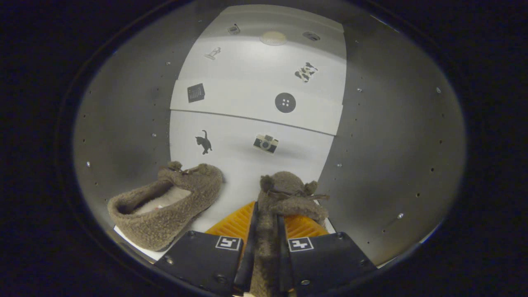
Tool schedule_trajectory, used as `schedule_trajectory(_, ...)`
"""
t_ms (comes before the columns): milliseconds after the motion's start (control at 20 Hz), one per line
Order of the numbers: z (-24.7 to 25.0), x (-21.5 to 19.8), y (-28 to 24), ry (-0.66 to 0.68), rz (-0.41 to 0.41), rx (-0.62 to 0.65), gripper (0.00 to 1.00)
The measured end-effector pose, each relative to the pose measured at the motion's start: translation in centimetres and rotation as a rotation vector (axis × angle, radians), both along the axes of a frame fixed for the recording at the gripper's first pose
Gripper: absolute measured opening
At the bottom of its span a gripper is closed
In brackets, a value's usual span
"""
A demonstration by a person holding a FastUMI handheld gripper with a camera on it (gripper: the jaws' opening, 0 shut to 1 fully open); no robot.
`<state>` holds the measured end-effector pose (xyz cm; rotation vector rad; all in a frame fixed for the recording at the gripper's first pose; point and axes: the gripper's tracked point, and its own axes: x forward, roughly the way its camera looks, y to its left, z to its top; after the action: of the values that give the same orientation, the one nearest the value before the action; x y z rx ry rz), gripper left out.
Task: Open the shoe cabinet door, grab the shoes and put them into the shoe cabinet, then close the shoe cabinet door.
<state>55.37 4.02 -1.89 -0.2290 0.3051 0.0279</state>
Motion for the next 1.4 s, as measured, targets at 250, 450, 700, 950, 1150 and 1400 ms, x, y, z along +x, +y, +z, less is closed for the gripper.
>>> schedule_trajectory(250,0.3,-1.3,0.3,0.026,0.018,0.01,0.43)
schedule_trajectory(450,0.6,-2.8,-0.1,0.044,0.0,0.018,0.48)
schedule_trajectory(700,4.1,-6.7,0.1,-0.024,-0.01,0.06,0.72)
schedule_trajectory(950,8.3,-13.2,1.3,-0.069,0.019,0.098,0.92)
schedule_trajectory(1150,12.4,-21.0,4.3,-0.091,0.107,0.12,0.99)
schedule_trajectory(1400,17.6,-32.2,4.3,-0.148,0.115,0.062,1.0)
